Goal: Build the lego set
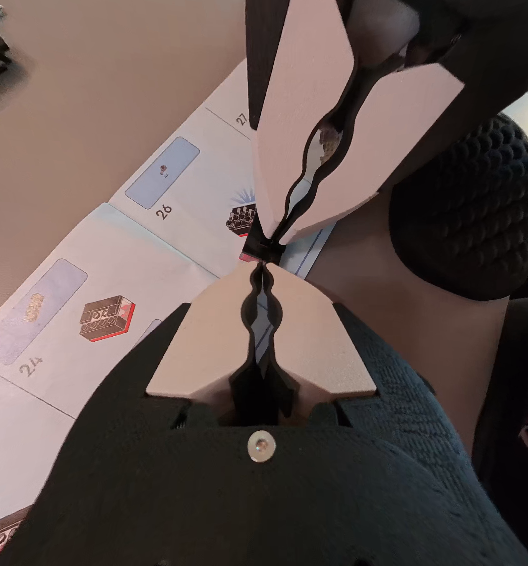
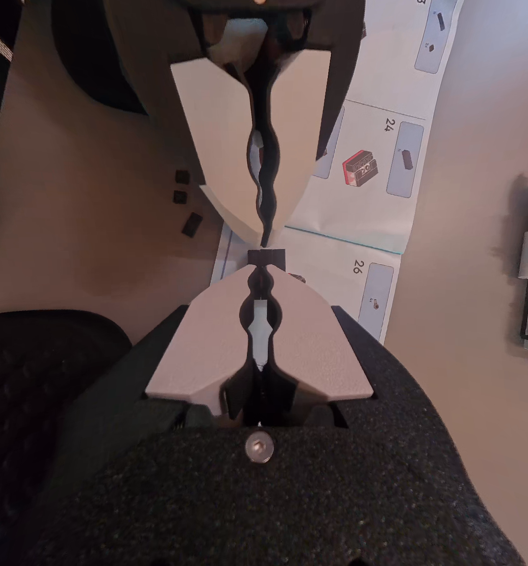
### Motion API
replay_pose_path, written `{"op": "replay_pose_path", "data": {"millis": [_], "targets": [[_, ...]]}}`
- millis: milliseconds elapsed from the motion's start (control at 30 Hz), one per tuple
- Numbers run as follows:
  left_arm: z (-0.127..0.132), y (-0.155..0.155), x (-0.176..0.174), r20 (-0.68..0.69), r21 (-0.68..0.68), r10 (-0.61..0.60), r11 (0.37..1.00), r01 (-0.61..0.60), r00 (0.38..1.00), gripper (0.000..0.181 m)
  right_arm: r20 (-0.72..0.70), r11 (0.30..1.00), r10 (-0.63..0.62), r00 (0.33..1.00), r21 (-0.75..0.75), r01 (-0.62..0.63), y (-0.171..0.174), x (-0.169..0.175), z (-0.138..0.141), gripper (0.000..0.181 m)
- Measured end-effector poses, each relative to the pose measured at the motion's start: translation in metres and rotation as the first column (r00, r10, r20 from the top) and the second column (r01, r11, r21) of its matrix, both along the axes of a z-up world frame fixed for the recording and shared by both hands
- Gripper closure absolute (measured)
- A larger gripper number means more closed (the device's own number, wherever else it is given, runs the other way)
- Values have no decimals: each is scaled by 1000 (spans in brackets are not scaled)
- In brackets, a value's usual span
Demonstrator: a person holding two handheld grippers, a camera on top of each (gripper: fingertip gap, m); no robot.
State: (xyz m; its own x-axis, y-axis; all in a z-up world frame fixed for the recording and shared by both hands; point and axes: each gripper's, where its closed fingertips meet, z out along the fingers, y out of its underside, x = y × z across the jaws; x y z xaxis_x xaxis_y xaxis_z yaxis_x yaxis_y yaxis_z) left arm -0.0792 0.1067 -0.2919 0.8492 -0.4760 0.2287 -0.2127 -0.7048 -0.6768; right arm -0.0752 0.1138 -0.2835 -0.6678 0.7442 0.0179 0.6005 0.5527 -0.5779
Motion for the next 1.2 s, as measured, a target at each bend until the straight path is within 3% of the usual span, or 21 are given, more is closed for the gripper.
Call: {"op": "replay_pose_path", "data": {"millis": [367,933,1200], "targets": [[-7,-1,1,9,-51,-7,999,7,1000,181,65,998,-46,997,54,43,0,0,-1,179],[-8,-1,0,73,-62,10,998,-5,997,181,224,953,-108,969,300,37,0,-1,-4,179],[-6,-2,2,125,-68,7,998,1,992,181,277,953,-113,954,301,25,0,-2,-5,179]]}}
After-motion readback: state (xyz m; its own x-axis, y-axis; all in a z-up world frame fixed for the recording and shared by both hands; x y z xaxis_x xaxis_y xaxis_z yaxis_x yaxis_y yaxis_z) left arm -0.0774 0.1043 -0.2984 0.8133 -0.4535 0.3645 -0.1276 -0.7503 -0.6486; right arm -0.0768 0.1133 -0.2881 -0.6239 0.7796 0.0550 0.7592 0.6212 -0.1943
